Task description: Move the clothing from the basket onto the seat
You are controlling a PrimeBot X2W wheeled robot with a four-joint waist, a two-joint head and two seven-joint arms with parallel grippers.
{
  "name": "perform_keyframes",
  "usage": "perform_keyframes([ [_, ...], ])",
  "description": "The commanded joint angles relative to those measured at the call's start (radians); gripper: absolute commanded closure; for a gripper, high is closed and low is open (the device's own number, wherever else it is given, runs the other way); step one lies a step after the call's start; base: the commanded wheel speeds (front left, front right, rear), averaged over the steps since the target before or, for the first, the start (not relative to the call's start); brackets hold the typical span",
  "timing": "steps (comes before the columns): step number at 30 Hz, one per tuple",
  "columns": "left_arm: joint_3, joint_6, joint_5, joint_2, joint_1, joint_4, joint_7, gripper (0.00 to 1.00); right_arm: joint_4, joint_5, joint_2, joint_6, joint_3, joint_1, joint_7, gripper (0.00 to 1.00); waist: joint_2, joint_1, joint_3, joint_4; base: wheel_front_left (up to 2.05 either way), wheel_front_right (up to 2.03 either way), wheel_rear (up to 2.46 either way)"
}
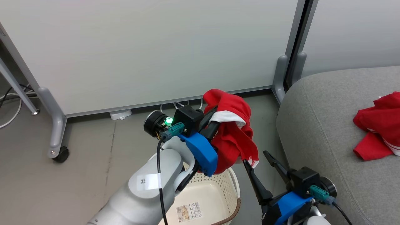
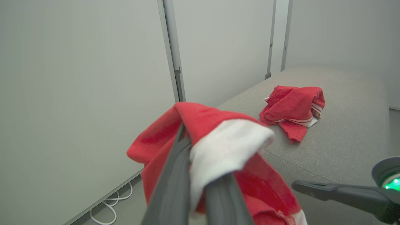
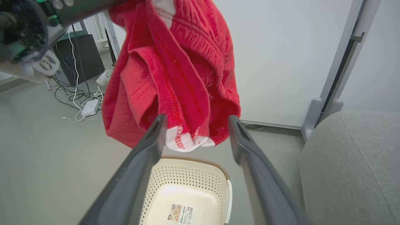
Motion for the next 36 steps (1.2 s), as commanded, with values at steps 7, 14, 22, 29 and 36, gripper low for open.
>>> perform_keyframes([
  [7,-0.022,0.014,-0.024,0.0,-0.015,-0.003,-0.005,1.0,0.01,0.006,-0.008,0.0,0.031,-0.019,0.004,0.0,0.0,0.0,0.011,-0.003,0.0,0.0,0.0],
  [14,-0.034,0.019,-0.041,0.0,-0.014,-0.007,-0.005,1.0,0.048,0.013,-0.013,0.0,0.07,-0.06,0.006,0.0,0.0,0.0,0.016,-0.004,0.0,0.0,0.0],
  [22,-0.053,0.02,-0.057,0.0,-0.021,-0.014,-0.005,1.0,0.159,0.023,-0.014,0.0,0.121,-0.16,-0.001,0.0,0.0,0.0,0.019,0.002,0.0,0.0,0.0],
  [29,-0.067,0.022,-0.068,0.0,-0.022,-0.017,-0.005,1.0,0.284,0.059,-0.003,0.0,0.173,-0.256,-0.041,0.0,0.0,0.0,0.018,0.012,0.0,0.0,0.0],
  [36,-0.074,0.022,-0.076,0.0,-0.02,-0.011,-0.005,1.0,0.381,0.098,0.004,0.0,0.222,-0.332,-0.094,0.0,0.0,0.0,0.017,0.019,0.0,0.0,0.0],
])
